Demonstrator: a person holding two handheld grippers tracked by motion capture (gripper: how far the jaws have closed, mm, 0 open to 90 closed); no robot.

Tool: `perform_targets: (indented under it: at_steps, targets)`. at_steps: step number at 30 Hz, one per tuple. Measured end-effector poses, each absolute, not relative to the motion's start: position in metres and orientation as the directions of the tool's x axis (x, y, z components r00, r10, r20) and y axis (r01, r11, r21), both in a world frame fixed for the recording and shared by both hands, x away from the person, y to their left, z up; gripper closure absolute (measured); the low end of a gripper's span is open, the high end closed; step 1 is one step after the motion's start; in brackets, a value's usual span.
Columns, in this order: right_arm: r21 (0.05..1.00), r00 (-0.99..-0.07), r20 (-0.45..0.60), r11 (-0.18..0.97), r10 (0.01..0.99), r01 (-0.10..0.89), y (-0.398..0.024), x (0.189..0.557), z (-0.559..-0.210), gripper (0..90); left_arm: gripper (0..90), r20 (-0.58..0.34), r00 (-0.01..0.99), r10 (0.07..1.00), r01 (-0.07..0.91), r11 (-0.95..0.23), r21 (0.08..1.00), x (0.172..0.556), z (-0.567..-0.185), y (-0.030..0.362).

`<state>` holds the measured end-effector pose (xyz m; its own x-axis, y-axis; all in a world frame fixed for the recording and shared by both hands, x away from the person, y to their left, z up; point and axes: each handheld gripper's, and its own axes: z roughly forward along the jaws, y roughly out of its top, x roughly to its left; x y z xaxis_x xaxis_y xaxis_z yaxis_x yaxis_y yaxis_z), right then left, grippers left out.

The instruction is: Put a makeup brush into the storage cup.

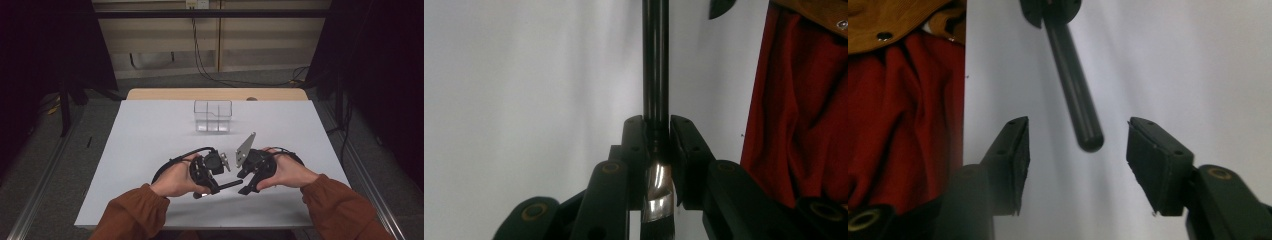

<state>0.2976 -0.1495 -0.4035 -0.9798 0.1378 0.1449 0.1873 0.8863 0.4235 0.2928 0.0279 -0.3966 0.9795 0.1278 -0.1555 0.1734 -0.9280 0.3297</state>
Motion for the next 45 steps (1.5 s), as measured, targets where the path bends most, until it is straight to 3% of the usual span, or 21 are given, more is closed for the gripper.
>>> perform_targets:
  at_steps: [17,21,22,23,27,35,41,42,45]
  targets:
    - [0.434,-0.979,0.177,0.885,0.096,0.166,-0.138,0.300,-0.412,74.8,78.1,-0.176,0.973,0.147,0.201,-0.916,0.347,0.291,-0.401,0.029]
    - [0.448,-0.982,0.171,0.882,0.078,0.148,-0.138,0.300,-0.414,76.9,78.0,-0.165,0.980,0.111,0.163,-0.925,0.342,0.294,-0.400,0.032]
    - [0.453,-0.984,0.167,0.881,0.067,0.137,-0.138,0.300,-0.414,77.6,77.9,-0.176,0.972,0.159,0.215,-0.904,0.371,0.290,-0.401,0.032]
    - [0.450,-0.983,0.174,0.882,0.065,0.138,-0.138,0.299,-0.413,78.0,77.8,-0.164,0.979,0.117,0.169,-0.921,0.352,0.294,-0.399,0.033]
    - [0.469,-0.985,0.168,0.875,0.048,0.123,-0.140,0.299,-0.412,79.1,77.4,-0.153,0.984,0.091,0.141,-0.924,0.356,0.294,-0.398,0.035]
    - [0.493,-0.986,0.166,0.864,0.019,0.100,-0.142,0.301,-0.414,79.8,75.4,-0.159,0.983,0.096,0.151,-0.910,0.386,0.295,-0.400,0.035]
    - [0.465,-0.979,0.192,0.872,0.068,0.152,-0.146,0.299,-0.412,79.8,68.0,-0.149,0.984,0.100,0.155,-0.895,0.418,0.296,-0.401,0.037]
    - [0.504,-0.988,0.149,0.856,0.048,0.118,-0.146,0.302,-0.414,79.9,66.1,-0.152,0.983,0.099,0.155,-0.894,0.422,0.296,-0.401,0.038]
    - [0.489,-0.981,0.180,0.859,0.070,0.151,-0.149,0.301,-0.412,79.9,58.2,-0.152,0.982,0.116,0.173,-0.877,0.449,0.298,-0.403,0.040]
